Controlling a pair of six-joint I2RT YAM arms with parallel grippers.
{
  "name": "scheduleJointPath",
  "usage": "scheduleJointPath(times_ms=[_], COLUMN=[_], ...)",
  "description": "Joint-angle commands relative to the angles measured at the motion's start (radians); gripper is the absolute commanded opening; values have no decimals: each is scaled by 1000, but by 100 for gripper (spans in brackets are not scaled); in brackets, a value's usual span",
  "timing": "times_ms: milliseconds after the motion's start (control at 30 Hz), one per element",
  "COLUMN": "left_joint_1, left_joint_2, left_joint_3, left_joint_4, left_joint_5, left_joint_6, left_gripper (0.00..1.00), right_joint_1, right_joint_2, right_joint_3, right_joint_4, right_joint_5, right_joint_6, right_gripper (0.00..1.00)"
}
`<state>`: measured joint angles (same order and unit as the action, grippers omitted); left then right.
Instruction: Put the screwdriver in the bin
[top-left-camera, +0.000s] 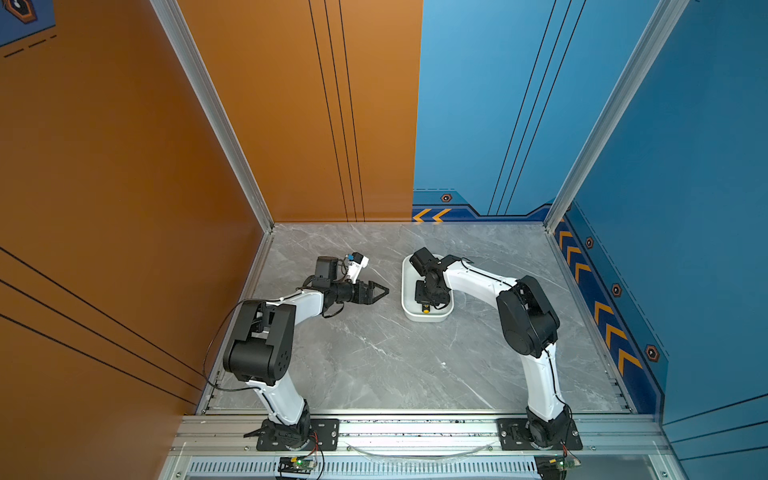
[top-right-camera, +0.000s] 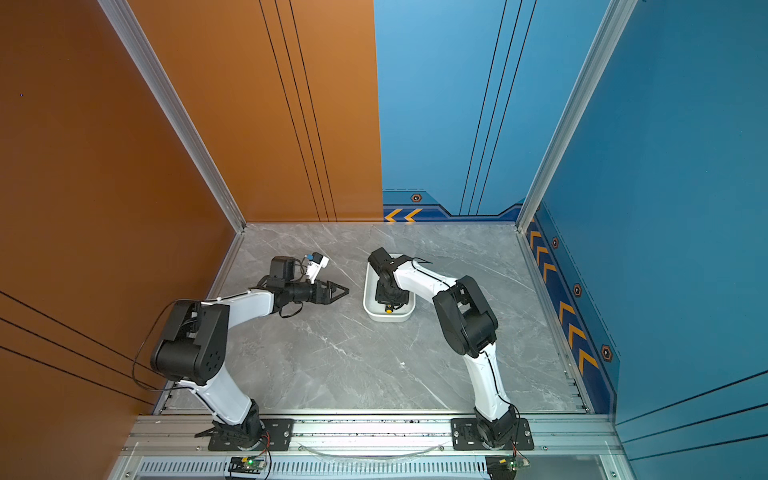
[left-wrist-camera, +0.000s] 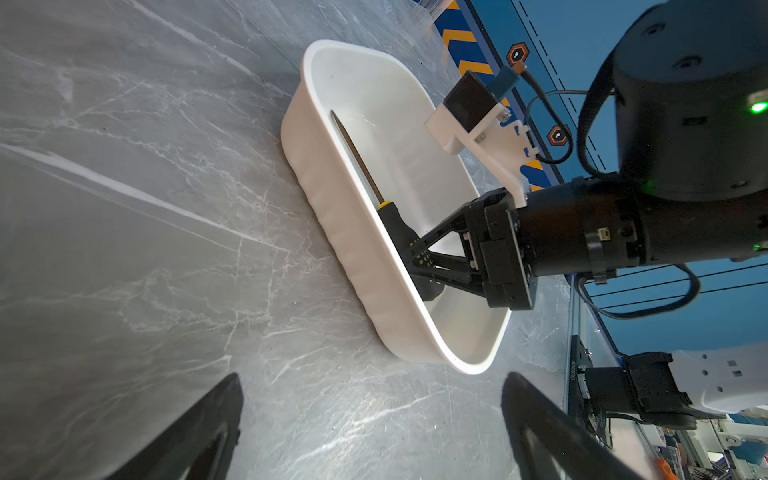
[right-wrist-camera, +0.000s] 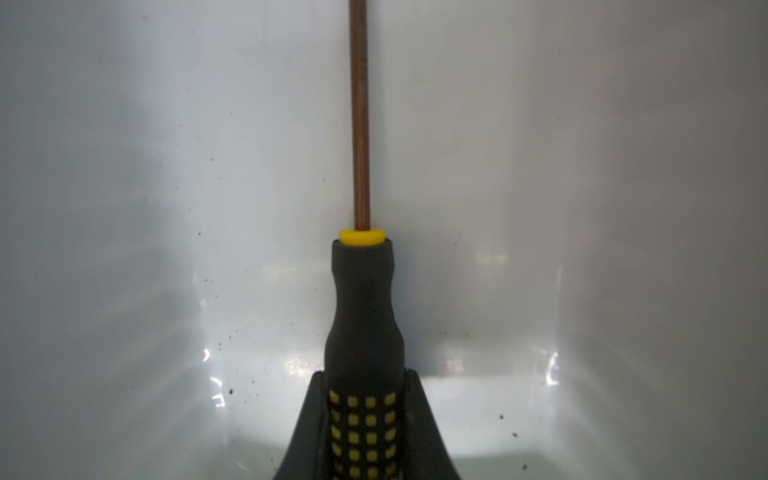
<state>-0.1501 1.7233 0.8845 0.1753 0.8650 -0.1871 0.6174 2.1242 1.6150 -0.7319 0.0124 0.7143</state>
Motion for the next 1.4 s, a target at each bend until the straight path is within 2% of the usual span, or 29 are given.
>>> scheduleJointPath(times_ms=[0, 500, 533, 667, 900, 1033, 1100, 1200, 1267, 1300, 1367], left_joint_1=[10, 17, 17, 18, 21, 28, 36, 58, 76, 91, 113], left_joint_2=[-10, -8, -9, -10, -22, -59, -93, -180, -260, -304, -379], left_joint_3=[-14, -17, -18, -19, -24, -38, -54, -101, -149, -177, -230], left_joint_4=[8, 12, 12, 12, 12, 12, 11, 21, 53, 73, 106], left_joint_5=[19, 20, 20, 19, 0, -67, -139, -264, -354, -389, -465], left_joint_6=[22, 21, 22, 21, 21, 20, 13, 11, 2, 1, 6], left_gripper=[98, 98, 98, 98, 98, 98, 98, 98, 98, 98, 98], right_joint_1=[2, -12, -13, -17, -17, -18, -21, -28, -37, -53, -120], right_joint_2=[15, 0, -1, -1, -44, -167, -247, -420, -544, -617, -745], right_joint_3=[23, 1, -2, -10, 0, 16, 23, -20, -108, -177, -334], right_joint_4=[15, 16, 15, 16, 18, 6, -23, -34, 16, 70, 194], right_joint_5=[22, 21, 17, 12, 7, -4, 13, 120, 234, 290, 316], right_joint_6=[19, -7, -11, -22, -81, -143, -183, -320, -448, -509, -589], right_gripper=[0, 1, 4, 30, 43, 52, 54, 56, 58, 61, 72])
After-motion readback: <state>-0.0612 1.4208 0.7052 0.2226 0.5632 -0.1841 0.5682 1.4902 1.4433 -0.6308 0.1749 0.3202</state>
